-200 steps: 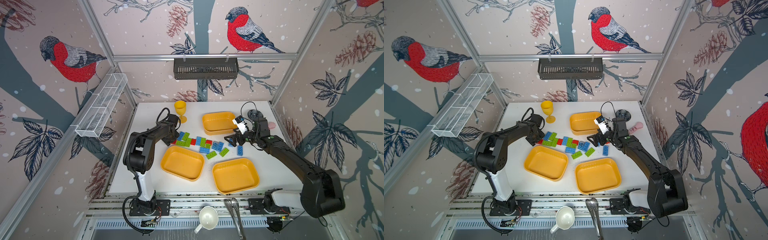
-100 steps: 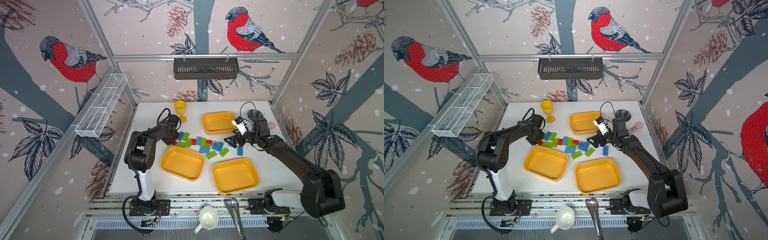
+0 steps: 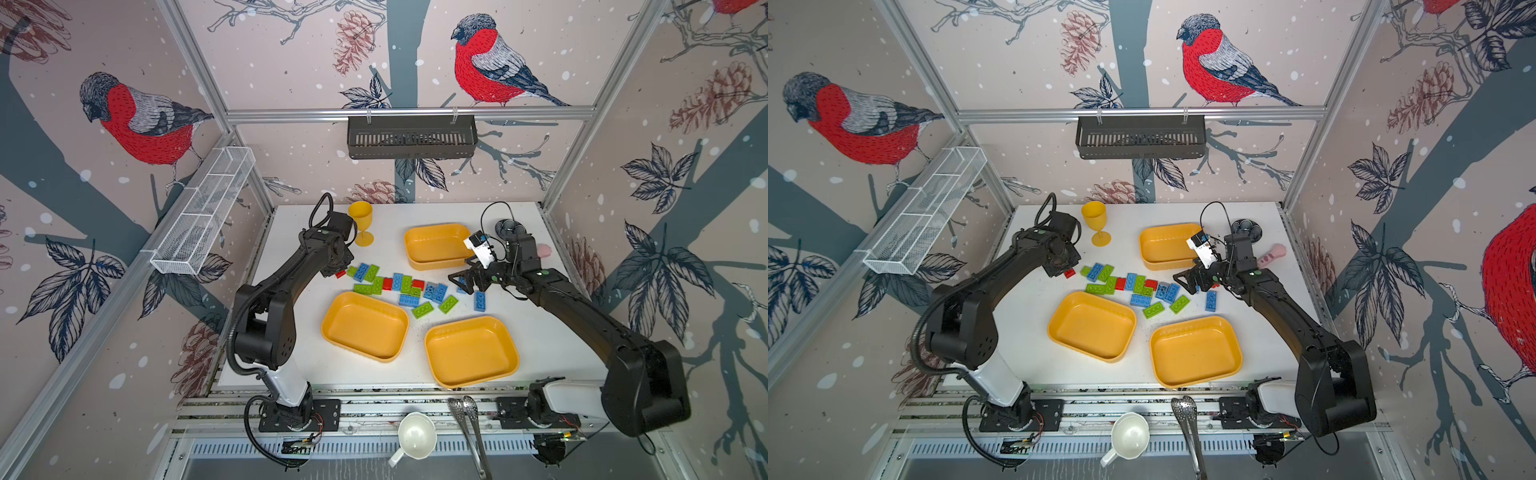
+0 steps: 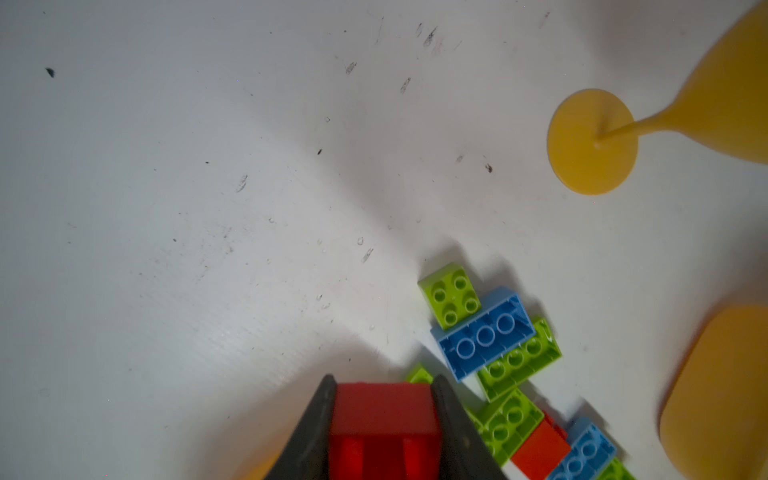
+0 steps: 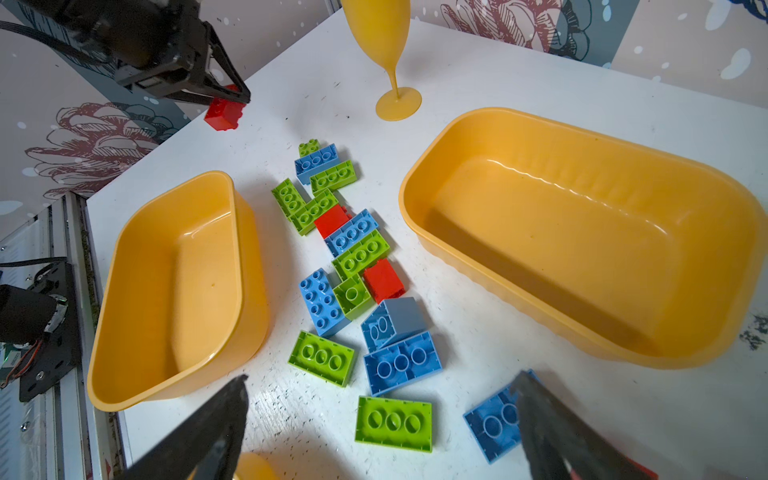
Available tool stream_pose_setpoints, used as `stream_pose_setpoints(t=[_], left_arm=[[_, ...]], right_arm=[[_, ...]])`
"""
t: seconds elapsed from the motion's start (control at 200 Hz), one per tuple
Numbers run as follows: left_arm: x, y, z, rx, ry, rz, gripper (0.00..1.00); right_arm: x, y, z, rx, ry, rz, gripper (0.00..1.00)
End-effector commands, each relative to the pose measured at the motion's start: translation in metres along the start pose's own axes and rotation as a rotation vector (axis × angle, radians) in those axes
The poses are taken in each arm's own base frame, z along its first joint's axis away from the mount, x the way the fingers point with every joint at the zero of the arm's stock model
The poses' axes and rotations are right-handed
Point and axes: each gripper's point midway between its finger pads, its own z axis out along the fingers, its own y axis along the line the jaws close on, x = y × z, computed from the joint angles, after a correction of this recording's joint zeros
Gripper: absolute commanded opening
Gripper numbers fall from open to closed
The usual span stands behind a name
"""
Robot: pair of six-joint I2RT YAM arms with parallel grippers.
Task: Sort the legos into containers by color
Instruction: 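Carry the red brick to the nearer tub and release it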
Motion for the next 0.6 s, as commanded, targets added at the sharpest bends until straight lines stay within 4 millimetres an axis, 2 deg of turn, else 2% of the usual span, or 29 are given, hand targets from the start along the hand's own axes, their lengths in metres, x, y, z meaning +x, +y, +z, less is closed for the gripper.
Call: stream_pose_setpoints(t=[0.0,0.205,0.34,0.425,0.545,0.595], left_arm=[[0.035,0.015,-0.021,-0.015,0.105,0.136,0.35],[0.1,0.02,-0.046,0.032,0.211,0.224,0.34],[0.134,0.033,-0.036,0.039,0.273,0.219,0.36],[0.142,0.035,-0.027,0.058,0.285,0.205,0.4],[0.139,0.035,-0.024,0.04,0.272,0.229,0.59],[0.135,0.034,-0.027,0.034,0.264,0.242,0.63]], right_arm=[[-0.005,0.007,-0.001,-0.029,-0.012,-0.016,0.99],[-0.001,0.013,0.002,-0.047,0.005,-0.028,0.99],[0.002,0.016,0.004,-0.056,0.014,-0.033,0.99],[0.004,0.017,0.006,-0.057,0.022,-0.04,0.99],[0.002,0.018,0.006,-0.056,0.027,-0.049,0.99],[0.002,0.017,0.005,-0.05,0.03,-0.052,0.99]])
